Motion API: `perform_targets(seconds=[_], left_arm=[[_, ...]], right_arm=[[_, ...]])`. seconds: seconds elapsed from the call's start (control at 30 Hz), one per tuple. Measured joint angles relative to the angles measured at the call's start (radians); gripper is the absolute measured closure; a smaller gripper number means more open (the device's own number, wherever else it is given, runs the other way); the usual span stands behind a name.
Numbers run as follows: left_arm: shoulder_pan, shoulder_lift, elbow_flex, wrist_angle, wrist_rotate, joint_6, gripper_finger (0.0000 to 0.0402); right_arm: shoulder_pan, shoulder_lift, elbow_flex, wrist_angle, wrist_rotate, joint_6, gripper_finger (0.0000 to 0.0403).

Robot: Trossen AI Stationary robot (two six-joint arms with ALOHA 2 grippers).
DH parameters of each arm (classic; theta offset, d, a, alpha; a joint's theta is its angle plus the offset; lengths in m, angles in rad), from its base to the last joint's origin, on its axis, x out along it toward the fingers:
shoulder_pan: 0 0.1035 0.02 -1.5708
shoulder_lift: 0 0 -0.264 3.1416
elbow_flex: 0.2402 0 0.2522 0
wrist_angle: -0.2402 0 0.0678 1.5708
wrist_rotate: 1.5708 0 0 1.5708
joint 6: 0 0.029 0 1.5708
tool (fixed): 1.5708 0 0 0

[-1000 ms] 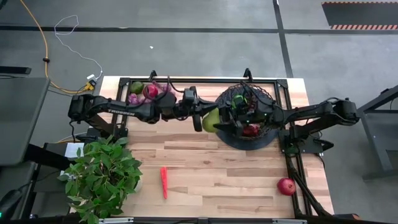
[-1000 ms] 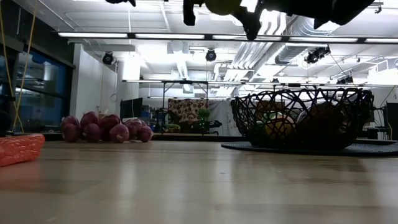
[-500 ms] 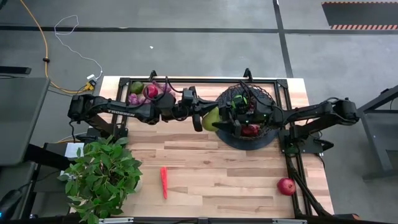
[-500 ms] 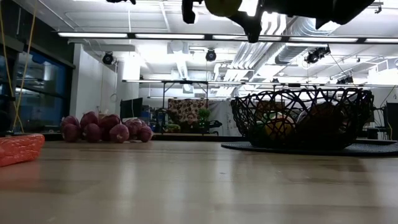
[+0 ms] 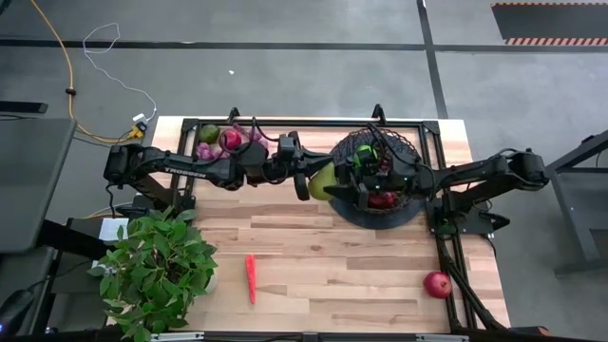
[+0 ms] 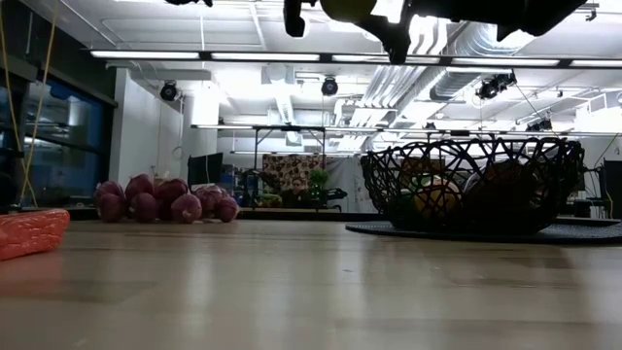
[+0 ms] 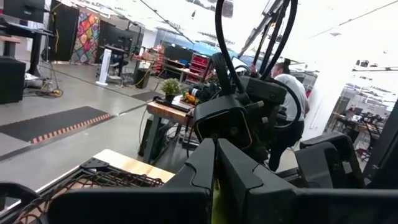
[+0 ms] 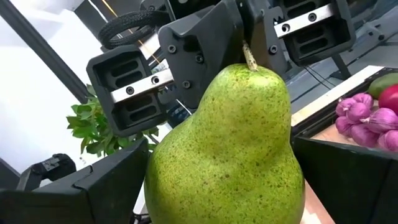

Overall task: Build produce basket
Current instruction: Put the green pear into the black wire basket

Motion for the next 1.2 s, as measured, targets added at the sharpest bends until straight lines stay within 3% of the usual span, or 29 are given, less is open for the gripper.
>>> perform_targets(seconds=[0.37, 0.63, 1.0, 1.2], left_arm=[[0.000, 0.000, 0.000, 0.001, -0.004, 0.000, 0.0400], [0.001, 0.000, 0.000, -0.001, 0.020, 0.008, 0.0391], [0.047, -0.004, 0.000, -0.033, 0.165, -0.066, 0.0257], [0.124, -0.100, 0.001, -0.155, 0.253, -0.087, 0.0205]], right_arm=[[0.000, 0.000, 0.000, -0.003, 0.011, 0.001, 0.0071], [0.000, 0.000, 0.000, -0.005, 0.010, 0.000, 0.0077], [0.000, 0.001, 0.000, -0.015, -0.014, -0.007, 0.0079], [-0.035, -0.055, 0.000, -0.150, -0.049, -0.057, 0.0079]])
